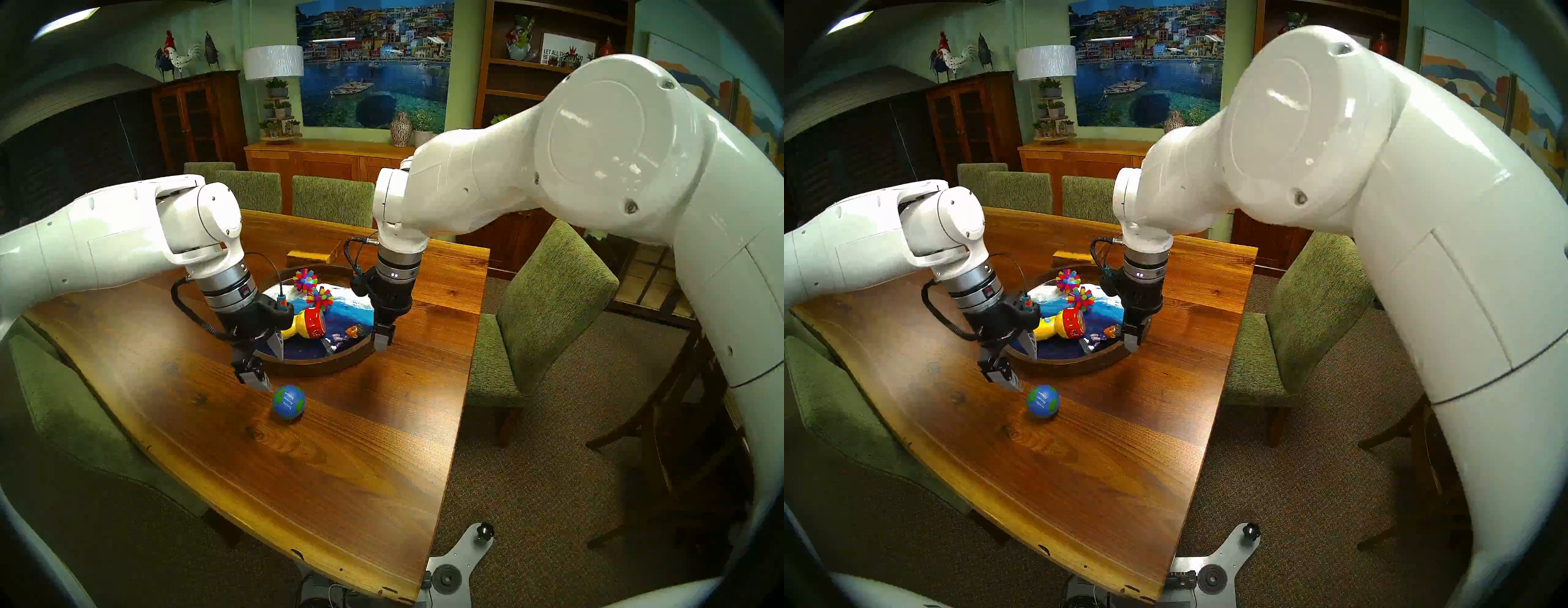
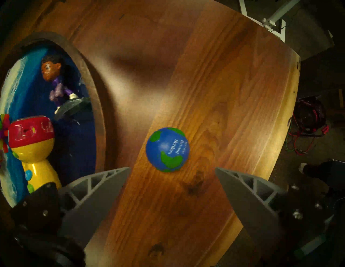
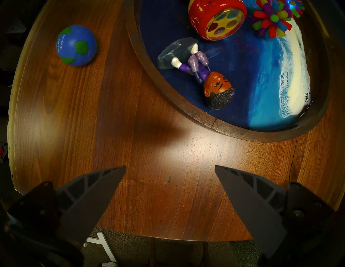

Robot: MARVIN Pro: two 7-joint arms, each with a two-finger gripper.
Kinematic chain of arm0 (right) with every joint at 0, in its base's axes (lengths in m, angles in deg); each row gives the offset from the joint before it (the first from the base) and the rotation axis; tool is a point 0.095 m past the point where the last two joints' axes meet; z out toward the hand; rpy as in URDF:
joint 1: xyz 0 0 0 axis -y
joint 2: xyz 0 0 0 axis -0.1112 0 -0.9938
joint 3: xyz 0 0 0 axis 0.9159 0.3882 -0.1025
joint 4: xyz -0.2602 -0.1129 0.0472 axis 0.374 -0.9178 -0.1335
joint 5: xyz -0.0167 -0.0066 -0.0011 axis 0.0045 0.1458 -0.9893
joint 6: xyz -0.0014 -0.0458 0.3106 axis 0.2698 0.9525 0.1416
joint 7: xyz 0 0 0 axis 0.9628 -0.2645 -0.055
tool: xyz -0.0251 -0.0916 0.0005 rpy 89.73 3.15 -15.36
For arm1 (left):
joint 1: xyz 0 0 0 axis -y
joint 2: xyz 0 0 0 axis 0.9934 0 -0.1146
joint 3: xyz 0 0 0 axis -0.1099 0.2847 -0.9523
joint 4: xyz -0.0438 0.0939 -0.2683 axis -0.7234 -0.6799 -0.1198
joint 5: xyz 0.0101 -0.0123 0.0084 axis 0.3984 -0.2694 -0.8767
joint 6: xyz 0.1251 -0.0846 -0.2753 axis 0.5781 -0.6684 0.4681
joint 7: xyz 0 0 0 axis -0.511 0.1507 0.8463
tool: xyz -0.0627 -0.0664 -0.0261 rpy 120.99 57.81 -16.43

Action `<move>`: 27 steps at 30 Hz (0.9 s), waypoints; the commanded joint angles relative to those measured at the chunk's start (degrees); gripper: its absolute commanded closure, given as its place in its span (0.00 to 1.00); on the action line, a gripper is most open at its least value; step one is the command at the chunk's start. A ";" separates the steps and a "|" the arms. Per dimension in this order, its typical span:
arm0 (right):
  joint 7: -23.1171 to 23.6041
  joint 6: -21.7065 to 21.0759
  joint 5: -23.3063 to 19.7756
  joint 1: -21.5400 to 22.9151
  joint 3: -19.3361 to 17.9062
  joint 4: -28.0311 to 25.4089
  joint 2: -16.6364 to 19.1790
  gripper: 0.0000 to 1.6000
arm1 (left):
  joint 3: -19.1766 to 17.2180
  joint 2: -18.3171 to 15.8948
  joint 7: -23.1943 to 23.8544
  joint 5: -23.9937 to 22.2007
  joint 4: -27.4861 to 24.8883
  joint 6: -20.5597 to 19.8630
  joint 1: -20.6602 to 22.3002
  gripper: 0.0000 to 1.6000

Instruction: Put toys in center tray

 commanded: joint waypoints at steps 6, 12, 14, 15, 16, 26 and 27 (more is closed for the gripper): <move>-0.06 -0.03 0.09 1.98 0.00 1.03 0.46 0.00 | 1.07 -8.19 -3.31 3.77 -11.98 -3.67 2.02 0.00; 0.00 -0.05 0.10 2.10 0.01 1.00 0.46 0.00 | 0.79 -10.42 -9.36 6.65 -17.13 -7.91 1.81 0.00; 0.02 -0.06 0.11 2.13 0.02 0.99 0.46 0.00 | 0.52 -11.68 -11.90 7.61 -20.01 -10.09 1.71 0.00; 0.03 -0.06 0.11 2.14 0.02 0.98 0.47 0.00 | 0.24 -11.49 -11.93 8.03 -20.04 -10.70 1.41 0.00; 0.04 -0.07 0.11 2.16 0.02 0.97 0.47 0.00 | 0.09 -12.24 -13.56 8.47 -21.87 -12.00 1.20 0.00; 0.06 -0.07 0.11 2.19 0.03 0.95 0.46 0.00 | -1.34 -5.68 -16.17 1.94 -12.49 -10.89 -3.36 0.00; 0.07 -0.06 0.11 2.19 0.03 0.95 0.46 0.00 | -1.52 -5.44 -16.42 1.45 -12.10 -10.93 -3.59 0.00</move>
